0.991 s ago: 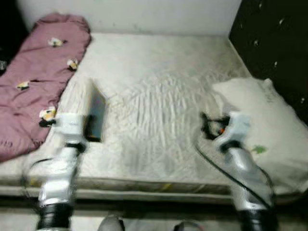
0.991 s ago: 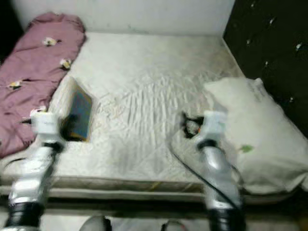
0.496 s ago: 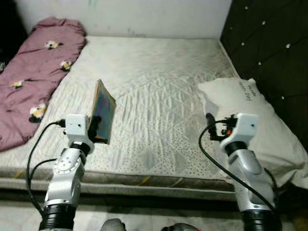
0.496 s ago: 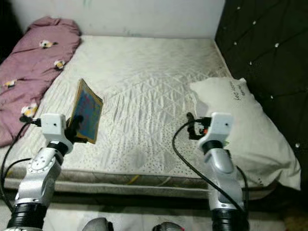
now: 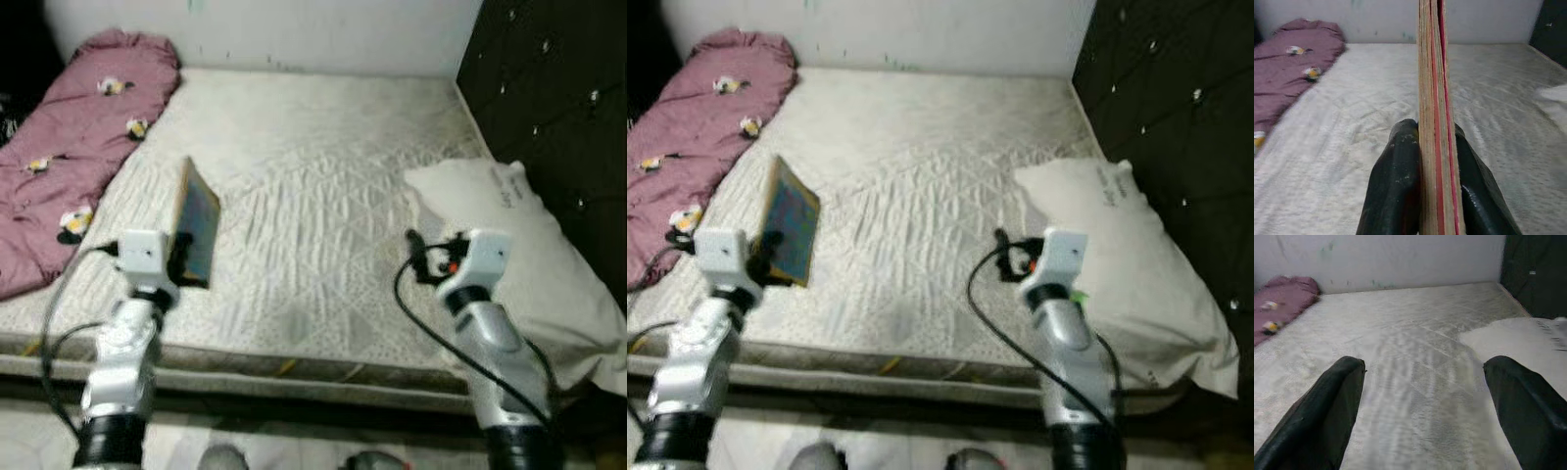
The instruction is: Clean up the room
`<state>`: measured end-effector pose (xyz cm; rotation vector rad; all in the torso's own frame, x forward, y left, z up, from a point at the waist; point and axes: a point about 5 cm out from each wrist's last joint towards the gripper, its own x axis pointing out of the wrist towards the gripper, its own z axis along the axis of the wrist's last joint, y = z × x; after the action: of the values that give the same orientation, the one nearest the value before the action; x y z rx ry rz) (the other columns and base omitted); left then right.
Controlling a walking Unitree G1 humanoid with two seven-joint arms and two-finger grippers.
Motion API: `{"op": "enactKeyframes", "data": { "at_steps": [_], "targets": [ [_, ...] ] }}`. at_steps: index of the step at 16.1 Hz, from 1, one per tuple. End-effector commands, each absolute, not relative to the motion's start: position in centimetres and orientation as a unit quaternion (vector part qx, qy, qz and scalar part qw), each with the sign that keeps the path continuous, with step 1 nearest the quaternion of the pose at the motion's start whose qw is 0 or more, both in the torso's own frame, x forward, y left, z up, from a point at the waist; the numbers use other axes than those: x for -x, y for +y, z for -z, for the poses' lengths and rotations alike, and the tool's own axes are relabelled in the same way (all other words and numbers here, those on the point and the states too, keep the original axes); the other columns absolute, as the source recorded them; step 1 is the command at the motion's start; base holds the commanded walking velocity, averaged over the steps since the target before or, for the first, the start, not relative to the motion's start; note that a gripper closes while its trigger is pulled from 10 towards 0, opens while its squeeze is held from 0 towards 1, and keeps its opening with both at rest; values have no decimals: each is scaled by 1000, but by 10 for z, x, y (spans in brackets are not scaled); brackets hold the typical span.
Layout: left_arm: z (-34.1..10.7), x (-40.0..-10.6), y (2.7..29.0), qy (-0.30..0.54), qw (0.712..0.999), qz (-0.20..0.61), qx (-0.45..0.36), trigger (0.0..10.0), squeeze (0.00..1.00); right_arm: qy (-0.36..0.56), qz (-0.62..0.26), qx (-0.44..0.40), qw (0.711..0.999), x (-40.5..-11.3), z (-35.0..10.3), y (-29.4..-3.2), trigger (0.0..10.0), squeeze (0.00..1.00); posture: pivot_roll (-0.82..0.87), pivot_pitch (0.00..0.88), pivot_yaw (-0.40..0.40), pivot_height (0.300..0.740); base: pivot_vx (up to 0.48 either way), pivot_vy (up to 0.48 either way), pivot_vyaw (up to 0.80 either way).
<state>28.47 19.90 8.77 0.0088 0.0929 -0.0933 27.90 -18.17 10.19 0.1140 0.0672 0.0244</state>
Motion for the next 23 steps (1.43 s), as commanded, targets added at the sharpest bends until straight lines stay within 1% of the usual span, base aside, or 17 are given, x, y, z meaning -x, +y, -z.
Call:
{"op": "enactKeyframes", "data": {
  "at_steps": [1, 2, 6, 11, 14, 20, 23],
  "targets": [
    [-98, -287, 200, 23, 999, 48, -13, 10000, 0, 22, -13, -58, 998, -280, -108, -180, 10000, 0, -41, 0, -11, 740, 0, -480, 0],
    [-98, -288, 200, 23, 999, 48, -14, 10000, 0, 22, -13, -58, 998, -280, -108, -180, 10000, 0, -42, 0, -10, 740, 0, -480, 0],
    [-97, -288, 200, 23, 999, 47, -1, 10000, 0, 23, -13, -57, 998, -280, -108, -181, 10000, 0, -43, 0, -10, 740, 0, 0, 0],
    [-99, -285, 197, 17, 997, 75, 19, 10000, 0, 24, -13, -58, 998, -279, -108, -181, 10000, 0, -41, 0, -12, 740, 0, 0, 0],
    [-99, -285, 196, 15, 996, 81, 20, 10000, 0, 24, -13, -58, 998, -279, -108, -181, 10000, 0, -41, 0, -12, 740, 307, 0, 0],
    [-99, -286, 197, 16, 996, 85, 18, 10000, 0, 25, -12, -59, 998, -281, -108, -181, 10000, 0, -41, 0, -12, 740, 323, 0, -557],
    [-98, -286, 198, 20, 997, 69, 18, 10000, 0, 24, -12, -58, 998, -281, -108, -181, 10000, 0, -41, 0, -13, 740, 84, 0, -138]
  ]
}}
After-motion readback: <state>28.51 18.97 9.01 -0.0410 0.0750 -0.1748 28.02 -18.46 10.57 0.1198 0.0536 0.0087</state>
